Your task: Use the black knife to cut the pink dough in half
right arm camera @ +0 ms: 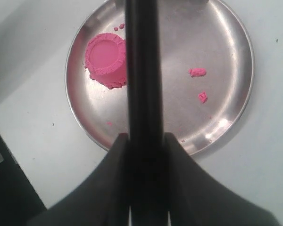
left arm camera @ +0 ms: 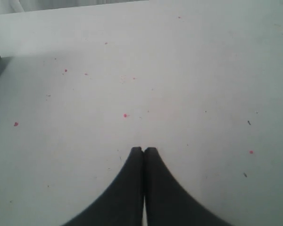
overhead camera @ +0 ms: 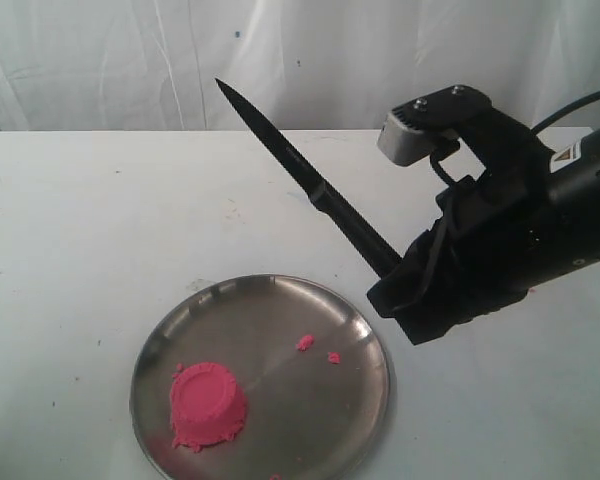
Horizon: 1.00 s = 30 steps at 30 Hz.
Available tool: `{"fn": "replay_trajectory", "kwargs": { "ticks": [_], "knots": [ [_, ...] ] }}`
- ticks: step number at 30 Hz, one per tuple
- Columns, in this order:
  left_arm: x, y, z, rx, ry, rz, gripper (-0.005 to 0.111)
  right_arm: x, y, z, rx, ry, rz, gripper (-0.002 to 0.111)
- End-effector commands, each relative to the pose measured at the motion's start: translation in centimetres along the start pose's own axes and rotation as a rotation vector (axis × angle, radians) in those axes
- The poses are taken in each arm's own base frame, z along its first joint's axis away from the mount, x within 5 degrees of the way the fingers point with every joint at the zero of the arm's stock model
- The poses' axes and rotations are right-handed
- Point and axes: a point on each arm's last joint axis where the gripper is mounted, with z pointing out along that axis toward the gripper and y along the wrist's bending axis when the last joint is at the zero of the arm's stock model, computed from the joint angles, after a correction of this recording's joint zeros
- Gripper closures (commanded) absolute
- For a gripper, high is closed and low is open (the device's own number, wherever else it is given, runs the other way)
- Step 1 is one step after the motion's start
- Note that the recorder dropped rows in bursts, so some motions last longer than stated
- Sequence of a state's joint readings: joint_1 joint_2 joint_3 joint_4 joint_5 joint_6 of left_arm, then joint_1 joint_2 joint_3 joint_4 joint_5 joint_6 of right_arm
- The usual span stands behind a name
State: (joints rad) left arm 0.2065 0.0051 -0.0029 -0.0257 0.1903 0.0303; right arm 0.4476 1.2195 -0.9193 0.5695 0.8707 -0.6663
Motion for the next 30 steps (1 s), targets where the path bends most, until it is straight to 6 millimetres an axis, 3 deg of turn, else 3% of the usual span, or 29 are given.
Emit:
{"fn": "replay_trajectory", "kwargs": {
  "ticks": [1,3,5,8,10,11,14,18,21,24,30],
  "knots": [
    [-2.7,0.4,-0.4,-0.019,-0.313,-0.199,0.107,0.0,0.2,-0.2,-0.002,-0.014,0.001,0.108],
    [-4.8,1.1,-1.5,-0.059,-0.583,-0.224,0.107,0.0,0.2,-0.2,-0.002,-0.014,0.001,0.108],
    [-7.1,1.9,-3.9,-0.122,-0.959,-0.249,0.107,0.0,0.2,-0.2,-0.001,-0.016,0.001,0.108],
    [-9.4,2.5,-5.6,-0.121,-1.036,-0.341,0.107,-0.2,0.1,-0.2,0.011,-0.036,0.003,0.108],
    [-11.4,2.4,-5.9,-0.110,-0.975,-0.309,0.107,-0.3,0.0,-0.1,0.015,-0.044,0.007,0.108],
    [-12.3,2.3,-5.6,-0.138,-0.889,-0.204,0.107,-0.3,0.0,-0.1,0.015,-0.045,0.007,0.108],
    [-12.7,1.9,-2.2,-0.194,-0.566,0.192,0.107,-0.3,0.0,-0.1,0.015,-0.045,0.007,0.108],
    [-12.2,1.5,0.7,-0.147,-0.405,0.323,0.107,-0.4,-0.1,-0.2,0.021,-0.052,0.007,0.108],
    [-12.0,0.6,2.5,-0.041,-0.352,0.288,0.107,-0.4,-0.1,-0.2,0.021,-0.052,0.007,0.108],
    [-11.1,-0.9,4.0,0.098,-0.253,0.304,0.107,-0.4,-0.1,-0.2,0.021,-0.052,0.019,0.108],
    [-7.5,-5.0,5.7,0.421,0.150,0.479,0.107,0.1,-0.2,0.3,0.031,-0.049,0.028,0.108]
  ]
}}
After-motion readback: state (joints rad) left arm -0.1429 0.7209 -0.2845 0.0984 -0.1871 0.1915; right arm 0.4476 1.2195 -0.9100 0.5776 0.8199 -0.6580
